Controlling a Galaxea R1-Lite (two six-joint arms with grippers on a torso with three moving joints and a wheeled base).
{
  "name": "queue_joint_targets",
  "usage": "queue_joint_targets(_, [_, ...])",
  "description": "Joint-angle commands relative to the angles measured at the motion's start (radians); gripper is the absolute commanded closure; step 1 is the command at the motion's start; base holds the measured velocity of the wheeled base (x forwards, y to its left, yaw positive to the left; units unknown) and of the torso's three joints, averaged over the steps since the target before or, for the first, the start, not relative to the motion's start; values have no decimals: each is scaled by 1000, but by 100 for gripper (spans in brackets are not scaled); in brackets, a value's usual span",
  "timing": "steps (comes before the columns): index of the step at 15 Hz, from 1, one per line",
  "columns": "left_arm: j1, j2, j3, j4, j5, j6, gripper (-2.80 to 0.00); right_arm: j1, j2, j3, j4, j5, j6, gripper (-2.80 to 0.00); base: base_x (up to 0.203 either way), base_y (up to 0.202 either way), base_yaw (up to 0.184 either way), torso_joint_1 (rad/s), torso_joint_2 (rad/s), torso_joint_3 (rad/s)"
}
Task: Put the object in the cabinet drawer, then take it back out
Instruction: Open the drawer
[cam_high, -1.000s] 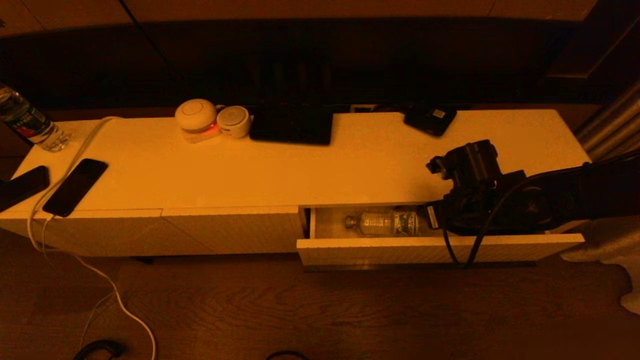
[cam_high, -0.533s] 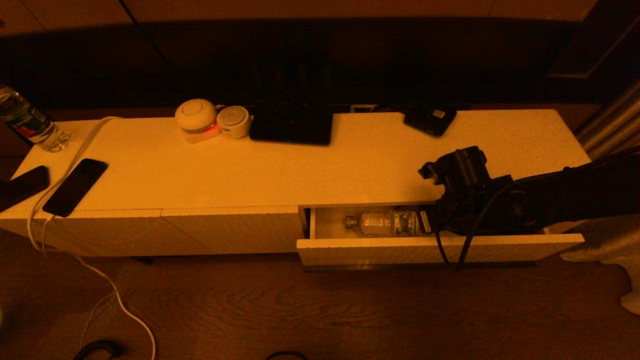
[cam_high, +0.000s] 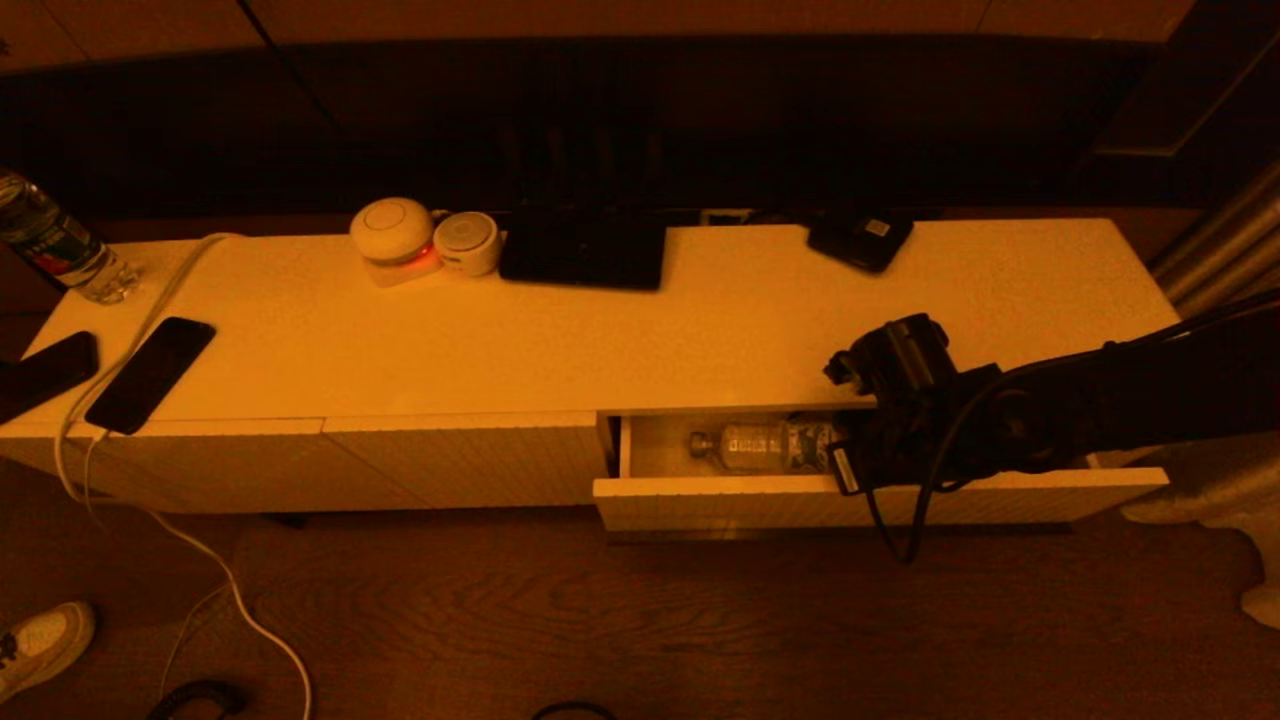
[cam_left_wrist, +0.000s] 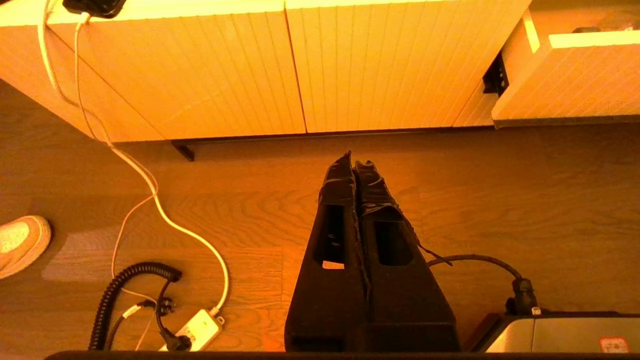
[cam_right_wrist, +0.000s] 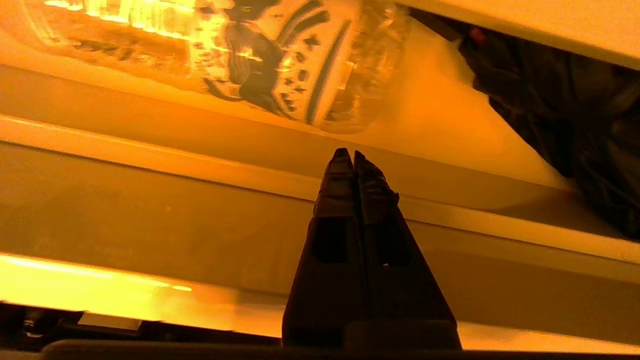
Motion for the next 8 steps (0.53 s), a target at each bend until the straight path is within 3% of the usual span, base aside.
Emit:
queue_joint_targets(1, [0, 0, 0, 0, 0, 0, 0, 11, 4, 7, 11, -1, 0, 0, 0, 0, 0, 0, 0, 0])
queue_joint_targets(6, [0, 0, 0, 0, 0, 0, 0, 17, -8, 31, 86, -1, 4, 0, 0, 0, 0, 0, 0, 0])
queue_joint_targets(8, [0, 0, 0, 0, 0, 0, 0, 17, -7, 37, 137, -1, 54, 0, 0, 0, 0, 0, 0, 0])
